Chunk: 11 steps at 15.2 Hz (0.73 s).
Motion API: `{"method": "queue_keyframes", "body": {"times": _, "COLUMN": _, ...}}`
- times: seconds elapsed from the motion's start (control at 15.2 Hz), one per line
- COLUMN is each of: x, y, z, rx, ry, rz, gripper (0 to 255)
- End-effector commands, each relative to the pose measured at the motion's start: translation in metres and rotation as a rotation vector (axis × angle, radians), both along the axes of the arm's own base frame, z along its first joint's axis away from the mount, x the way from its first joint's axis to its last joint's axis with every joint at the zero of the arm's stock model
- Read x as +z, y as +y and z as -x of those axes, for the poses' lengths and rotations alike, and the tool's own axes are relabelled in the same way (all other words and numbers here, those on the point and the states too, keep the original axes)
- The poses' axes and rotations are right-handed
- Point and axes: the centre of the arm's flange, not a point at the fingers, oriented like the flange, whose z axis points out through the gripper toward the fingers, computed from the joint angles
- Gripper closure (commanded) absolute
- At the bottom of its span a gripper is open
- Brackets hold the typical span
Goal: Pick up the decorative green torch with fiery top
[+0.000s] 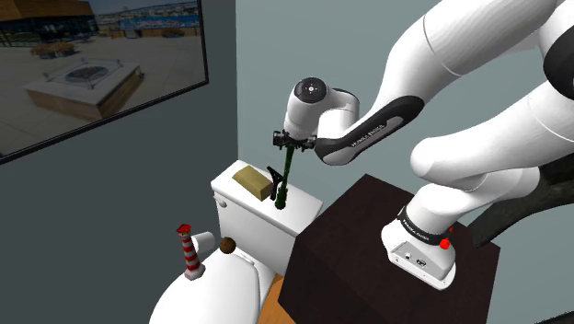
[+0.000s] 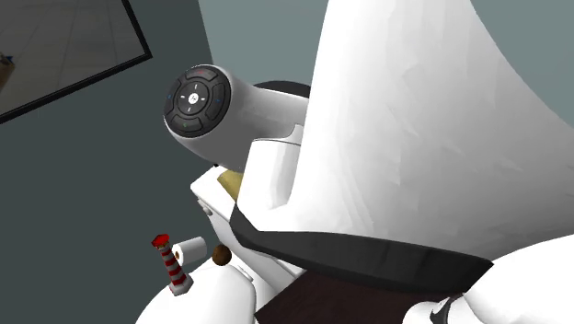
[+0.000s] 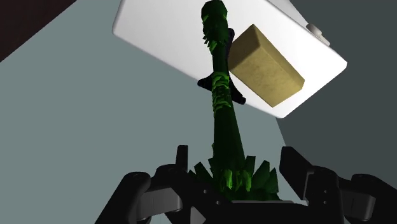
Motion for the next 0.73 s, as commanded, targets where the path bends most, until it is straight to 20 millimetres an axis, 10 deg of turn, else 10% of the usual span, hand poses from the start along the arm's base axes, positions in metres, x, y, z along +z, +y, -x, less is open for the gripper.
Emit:
{"method": "queue_keyframes", "body": {"times": 0.0, "x": 0.009, "y": 0.0, "z": 0.0, "rx": 0.0, "ry": 0.0, "rz": 0.0, "gripper": 255}}
{"method": "queue_keyframes", "body": {"times": 0.66, "x": 0.061, "y": 0.0, "z": 0.0, "rx": 0.0, "ry": 0.0, "rz": 0.0, "gripper": 255}}
